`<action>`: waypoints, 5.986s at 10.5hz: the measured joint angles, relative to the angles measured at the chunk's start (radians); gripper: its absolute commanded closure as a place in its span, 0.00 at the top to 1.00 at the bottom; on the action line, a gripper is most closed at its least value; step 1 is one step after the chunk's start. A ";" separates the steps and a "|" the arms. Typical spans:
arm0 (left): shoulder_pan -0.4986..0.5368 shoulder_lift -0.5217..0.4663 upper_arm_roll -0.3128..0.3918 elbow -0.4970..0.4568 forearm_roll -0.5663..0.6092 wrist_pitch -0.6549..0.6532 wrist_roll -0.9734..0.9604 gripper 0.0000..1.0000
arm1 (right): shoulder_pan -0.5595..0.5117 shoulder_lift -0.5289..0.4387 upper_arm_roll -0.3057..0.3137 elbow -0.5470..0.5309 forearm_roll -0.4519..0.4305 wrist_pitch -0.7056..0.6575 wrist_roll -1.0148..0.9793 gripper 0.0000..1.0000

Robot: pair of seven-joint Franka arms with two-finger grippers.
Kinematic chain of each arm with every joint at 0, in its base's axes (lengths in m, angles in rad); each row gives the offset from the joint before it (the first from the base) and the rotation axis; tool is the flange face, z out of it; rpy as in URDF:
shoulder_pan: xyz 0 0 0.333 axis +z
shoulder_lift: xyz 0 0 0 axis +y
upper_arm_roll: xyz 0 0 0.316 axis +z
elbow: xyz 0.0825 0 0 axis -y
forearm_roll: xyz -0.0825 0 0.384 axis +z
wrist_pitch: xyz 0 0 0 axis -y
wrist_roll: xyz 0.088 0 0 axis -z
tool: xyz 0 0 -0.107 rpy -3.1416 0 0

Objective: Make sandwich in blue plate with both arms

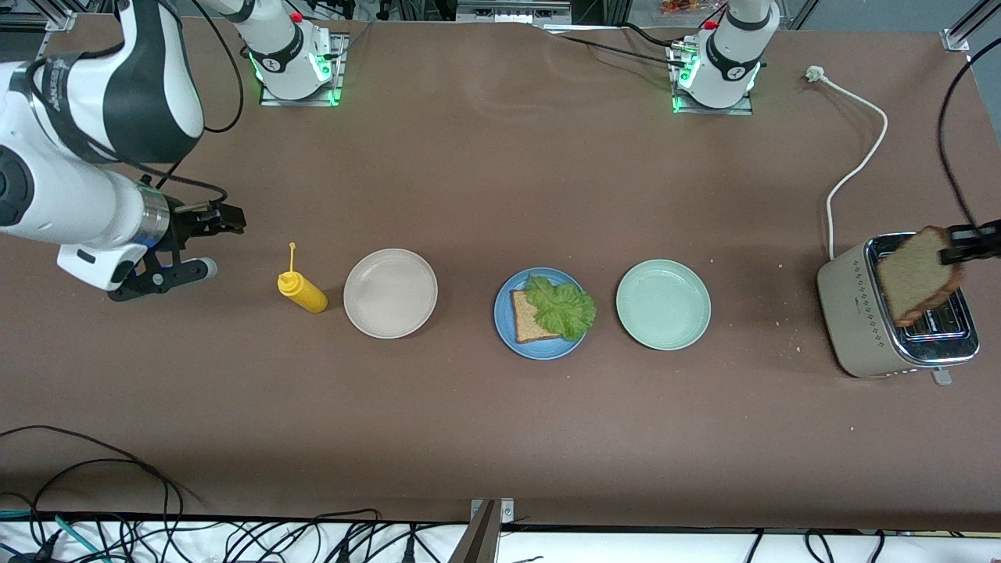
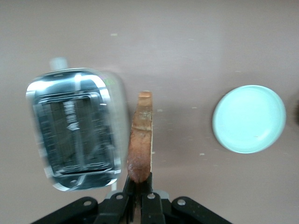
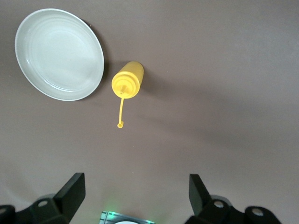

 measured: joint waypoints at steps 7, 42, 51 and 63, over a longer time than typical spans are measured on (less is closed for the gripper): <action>-0.299 0.126 -0.010 -0.083 -0.419 0.131 -0.275 0.00 | -0.426 -0.251 0.353 -0.327 -0.048 0.283 0.071 1.00; -0.365 -0.193 0.197 -0.317 -0.268 0.308 -0.062 1.00 | -0.467 -0.312 0.337 -0.181 -0.049 0.102 0.103 1.00; -0.317 -0.329 0.186 -0.197 -0.028 -0.063 -0.064 1.00 | -0.473 -0.311 0.337 -0.179 -0.049 0.102 0.103 1.00; -0.323 -0.275 0.195 -0.139 -0.028 -0.086 -0.136 1.00 | -0.473 -0.311 0.337 -0.179 -0.049 0.102 0.103 1.00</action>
